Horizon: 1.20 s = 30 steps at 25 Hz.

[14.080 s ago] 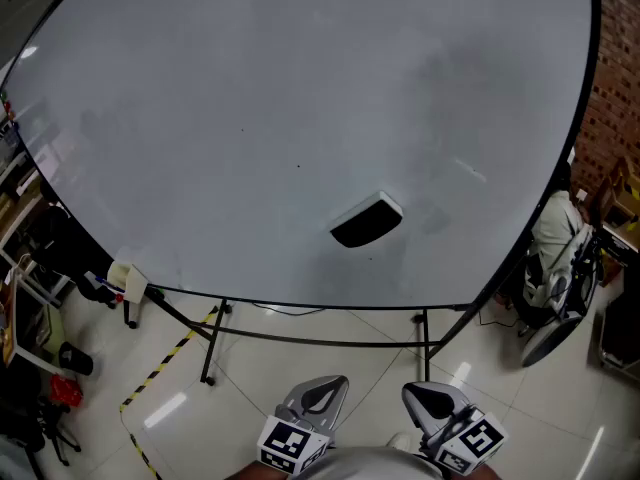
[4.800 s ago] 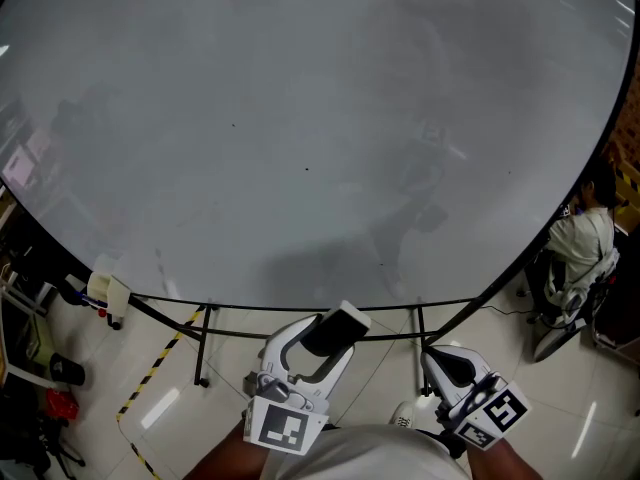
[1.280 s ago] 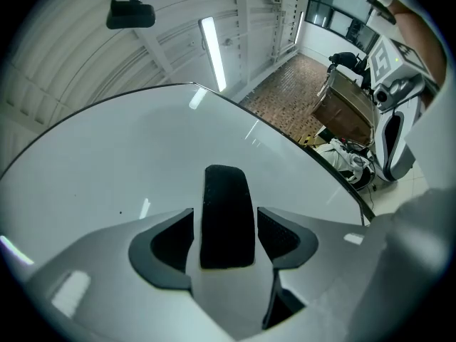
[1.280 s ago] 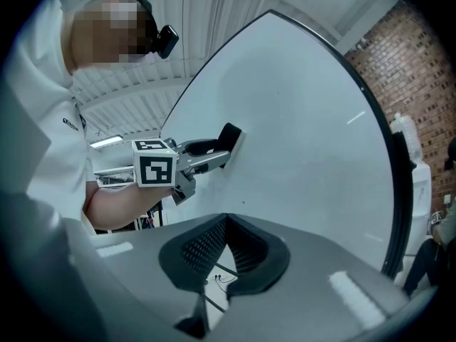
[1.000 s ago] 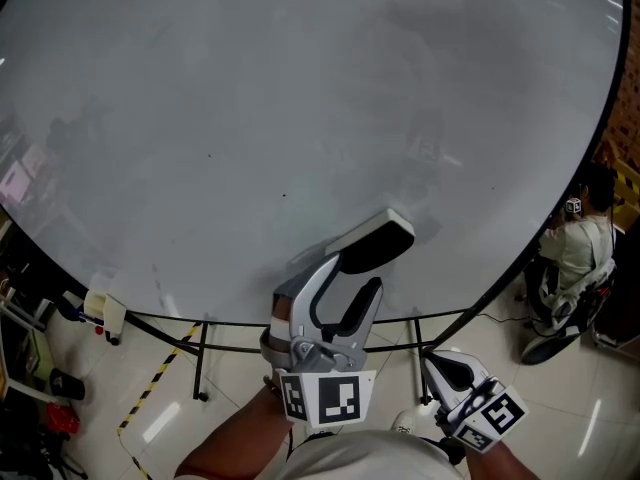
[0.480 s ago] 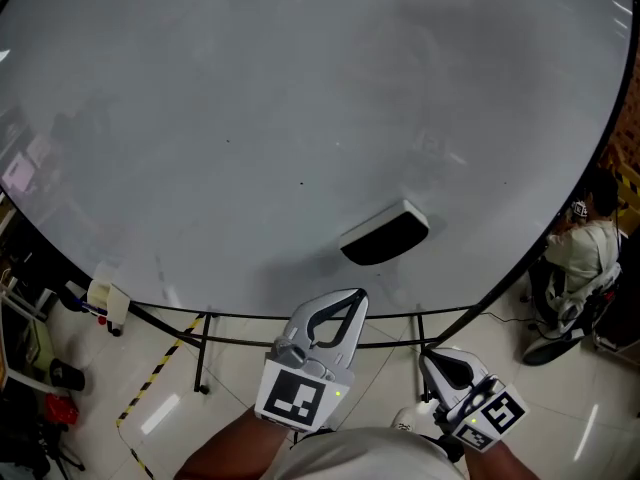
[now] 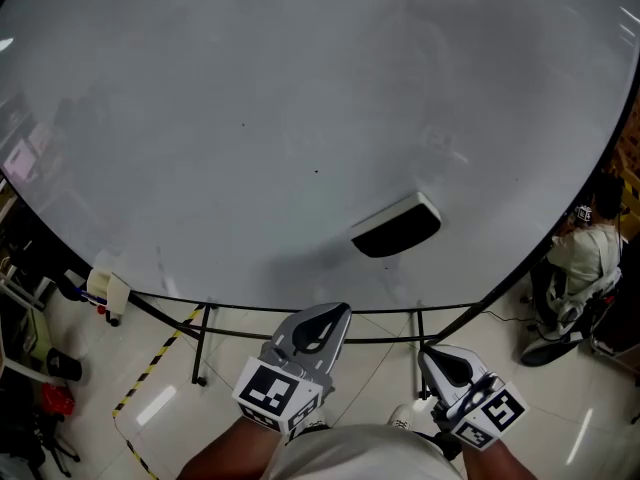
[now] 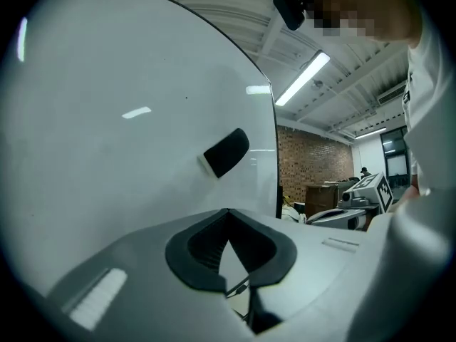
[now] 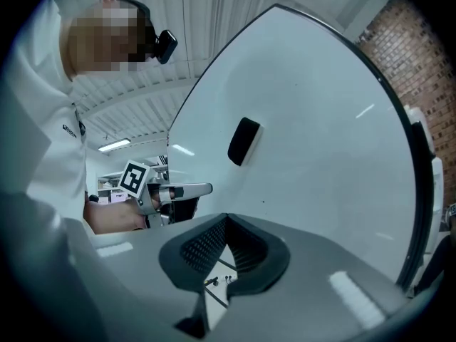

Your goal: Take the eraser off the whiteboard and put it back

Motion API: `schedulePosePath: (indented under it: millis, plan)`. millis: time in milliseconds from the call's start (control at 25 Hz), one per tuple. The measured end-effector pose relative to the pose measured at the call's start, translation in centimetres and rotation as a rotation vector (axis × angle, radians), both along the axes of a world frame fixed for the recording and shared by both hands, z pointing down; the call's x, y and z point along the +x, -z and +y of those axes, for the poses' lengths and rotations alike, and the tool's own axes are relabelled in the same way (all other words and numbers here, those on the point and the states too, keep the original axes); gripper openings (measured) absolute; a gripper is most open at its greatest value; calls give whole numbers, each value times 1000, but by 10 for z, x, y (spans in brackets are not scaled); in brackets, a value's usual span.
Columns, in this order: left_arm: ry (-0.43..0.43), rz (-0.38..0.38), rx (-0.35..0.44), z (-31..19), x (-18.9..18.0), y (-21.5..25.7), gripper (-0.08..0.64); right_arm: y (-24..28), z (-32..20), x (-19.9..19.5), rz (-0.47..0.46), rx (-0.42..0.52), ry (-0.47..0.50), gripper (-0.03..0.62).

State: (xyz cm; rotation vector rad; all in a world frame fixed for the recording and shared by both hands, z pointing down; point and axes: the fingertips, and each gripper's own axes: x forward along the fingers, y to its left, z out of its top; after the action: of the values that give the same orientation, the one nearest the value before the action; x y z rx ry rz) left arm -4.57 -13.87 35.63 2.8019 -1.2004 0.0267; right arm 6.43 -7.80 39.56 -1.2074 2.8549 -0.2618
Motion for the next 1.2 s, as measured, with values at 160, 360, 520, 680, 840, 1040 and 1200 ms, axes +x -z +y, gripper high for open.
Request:
schedulePosePath:
  millis: [160, 360, 520, 680, 840, 1040, 1200]
  plan:
    - [-8, 0, 8, 7, -6, 2, 15, 1, -2, -3, -1, 6, 3, 2]
    - [-28, -21, 41, 18, -9, 5, 15, 4, -2, -6, -4, 12, 7, 2]
    - [-28, -53, 52, 28, -13, -2, 15, 4, 1, -10, 1, 12, 25, 2]
    - [-8, -69, 24, 35, -21, -16, 15, 5, 3, -14, 9, 12, 45, 2]
    - [17, -63, -13, 39, -30, -27, 15, 3, 3, -16, 18, 10, 55, 2]
    - [28, -104, -9, 44, -38, -38, 15, 1, 4, -15, 40, 12, 61, 2]
    - [25, -158, 38, 47, -41, -39, 15, 0, 4, -15, 53, 17, 61, 2]
